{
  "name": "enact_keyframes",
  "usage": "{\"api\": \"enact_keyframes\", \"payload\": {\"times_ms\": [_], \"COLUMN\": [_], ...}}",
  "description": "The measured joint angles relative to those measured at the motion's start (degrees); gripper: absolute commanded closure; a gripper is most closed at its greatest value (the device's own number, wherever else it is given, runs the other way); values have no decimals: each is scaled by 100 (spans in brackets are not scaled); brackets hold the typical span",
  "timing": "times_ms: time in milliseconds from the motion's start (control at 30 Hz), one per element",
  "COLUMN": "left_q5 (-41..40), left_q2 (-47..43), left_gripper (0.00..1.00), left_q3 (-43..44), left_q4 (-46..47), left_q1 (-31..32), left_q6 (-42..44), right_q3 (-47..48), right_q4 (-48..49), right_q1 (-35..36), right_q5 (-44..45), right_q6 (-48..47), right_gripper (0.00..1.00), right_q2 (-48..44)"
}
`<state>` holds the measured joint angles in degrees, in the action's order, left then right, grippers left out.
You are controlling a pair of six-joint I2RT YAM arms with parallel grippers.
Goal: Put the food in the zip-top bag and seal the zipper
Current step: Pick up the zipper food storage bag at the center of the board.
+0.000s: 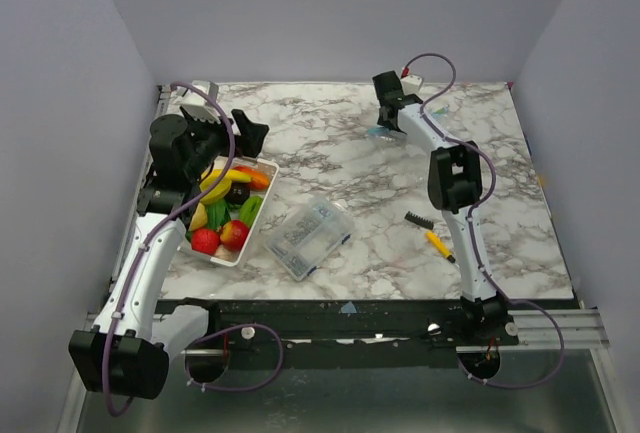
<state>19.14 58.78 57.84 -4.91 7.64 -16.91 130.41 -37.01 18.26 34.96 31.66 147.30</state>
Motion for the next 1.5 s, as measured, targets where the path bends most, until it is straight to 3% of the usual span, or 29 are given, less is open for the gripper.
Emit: {"api": "enact_keyframes", "payload": {"times_ms": [167,400,600,633,667,733,933,1033,1167,1300,1500], "left_q5": [177,354,522,553,581,625,723,734,730,730,732], "left_q2": [96,114,133,133,133,133,127,122,90,55,63], "left_gripper": [2,3,3,3,3,3,3,3,3,3,3], "left_q3": [0,0,0,0,0,0,-11,-11,-13,-13,-13], "left_q4": [70,168,238,249,264,275,365,385,398,402,402], "left_q1": [-136,-164,-164,-164,-166,-166,-162,-151,-125,-81,-76], "left_q6": [-153,-289,-437,-461,-485,-551,-680,-717,-717,-715,-719], "right_q3": [-518,-2107,-3139,-3311,-3495,-3790,-3622,-3056,-1386,-328,-240], "right_q4": [424,1062,1283,1311,1325,1329,942,483,-450,-1137,-1589], "right_q1": [-17,-7,133,164,195,256,546,791,1167,1375,1388], "right_q5": [-813,-2297,-2981,-3008,-3008,-2892,-1744,-785,638,1370,2149], "right_q6": [-367,-1370,-2127,-2208,-2273,-2297,-1508,-1008,-339,-81,-146], "right_gripper": [68,95,99,95,85,50,16,14,14,16,22], "right_q2": [-273,-1268,-2175,-2345,-2533,-2874,-3145,-2824,-1786,-662,-116]}}
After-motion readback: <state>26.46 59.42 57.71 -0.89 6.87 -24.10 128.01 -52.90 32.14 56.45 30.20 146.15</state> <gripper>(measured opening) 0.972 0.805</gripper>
